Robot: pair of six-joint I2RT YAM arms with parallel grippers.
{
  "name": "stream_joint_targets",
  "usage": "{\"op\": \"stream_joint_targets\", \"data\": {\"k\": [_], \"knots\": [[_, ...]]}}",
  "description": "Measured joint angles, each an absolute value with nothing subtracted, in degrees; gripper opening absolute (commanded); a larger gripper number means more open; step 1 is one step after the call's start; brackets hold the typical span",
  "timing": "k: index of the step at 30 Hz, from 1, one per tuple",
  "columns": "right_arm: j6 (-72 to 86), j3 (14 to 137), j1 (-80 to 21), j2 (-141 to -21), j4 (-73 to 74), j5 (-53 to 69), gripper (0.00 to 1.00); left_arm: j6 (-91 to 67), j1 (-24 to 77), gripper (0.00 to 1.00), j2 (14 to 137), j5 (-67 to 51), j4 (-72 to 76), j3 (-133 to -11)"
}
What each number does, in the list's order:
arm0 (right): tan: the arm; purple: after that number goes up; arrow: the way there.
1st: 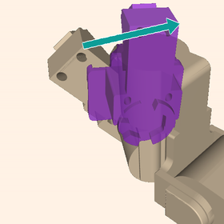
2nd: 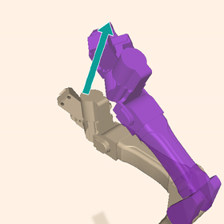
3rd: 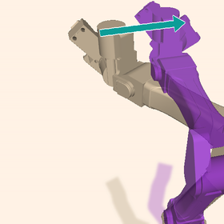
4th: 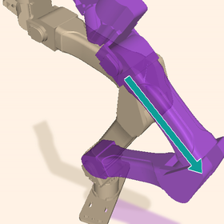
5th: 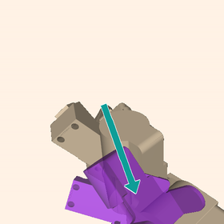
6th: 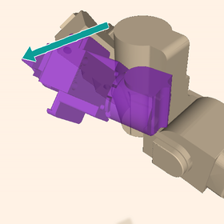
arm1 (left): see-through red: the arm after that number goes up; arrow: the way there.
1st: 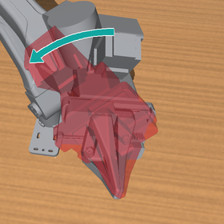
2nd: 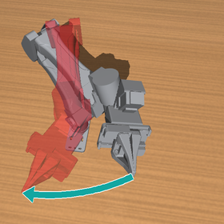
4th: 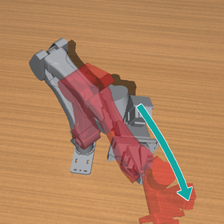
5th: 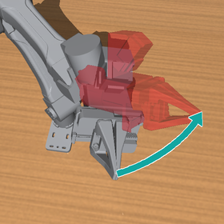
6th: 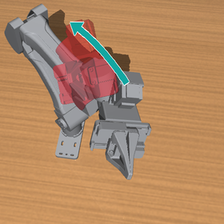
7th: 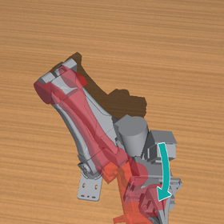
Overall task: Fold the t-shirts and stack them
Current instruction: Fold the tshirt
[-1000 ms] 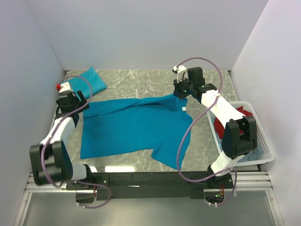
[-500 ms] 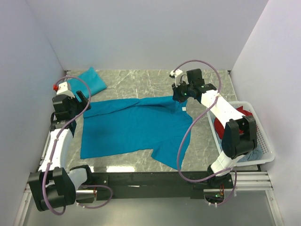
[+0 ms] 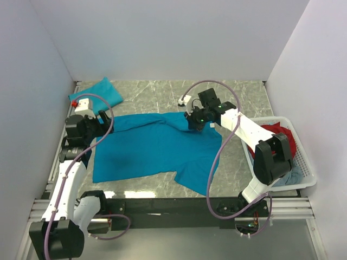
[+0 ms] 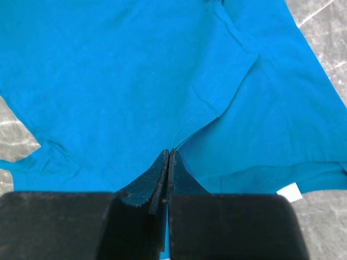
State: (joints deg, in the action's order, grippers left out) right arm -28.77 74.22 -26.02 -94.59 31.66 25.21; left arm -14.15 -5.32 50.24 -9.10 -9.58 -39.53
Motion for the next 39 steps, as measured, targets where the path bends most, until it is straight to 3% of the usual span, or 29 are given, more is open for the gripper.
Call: {"op": "stream_joint_targets", "data": {"k": [8, 11, 13, 14, 18, 22, 31, 39], "knots": [[-34.28, 72.82, -26.74, -94.39, 34.89, 24.6, 0.0, -12.8, -2.42, 0.83, 49.21, -8.73, -11.11, -39.18], [-36.99, 70.67, -27.81, -94.3, 36.36, 24.45, 0.11, -12.73, -2.37, 0.83, 49.21, -8.75, -11.11, -39.18], [-39.05, 69.36, -28.8, -94.3, 37.67, 24.05, 0.3, -12.73, -2.31, 0.83, 49.19, -8.78, -11.09, -39.18], [-39.97, 68.69, -29.47, -94.3, 38.37, 23.79, 0.45, -12.73, -2.31, 0.83, 49.19, -8.78, -11.09, -39.18], [-41.87, 67.79, -31.64, -95.11, 40.64, 23.86, 0.56, -12.73, -2.31, 0.83, 49.21, -8.8, -11.09, -39.18], [-39.53, 73.65, -29.5, -99.09, 42.68, 26.2, 0.57, -12.73, -2.26, 0.83, 49.19, -8.84, -11.07, -39.18], [-25.93, 102.63, -24.14, -121.1, 41.98, 29.61, 0.56, -12.71, -2.2, 0.83, 49.32, -9.52, -11.03, -39.18], [-21.02, 108.01, -23.18, -131.37, 44.34, 29.85, 0.53, -12.71, -2.15, 0.83, 50.39, -11.29, -10.98, -39.18]]}}
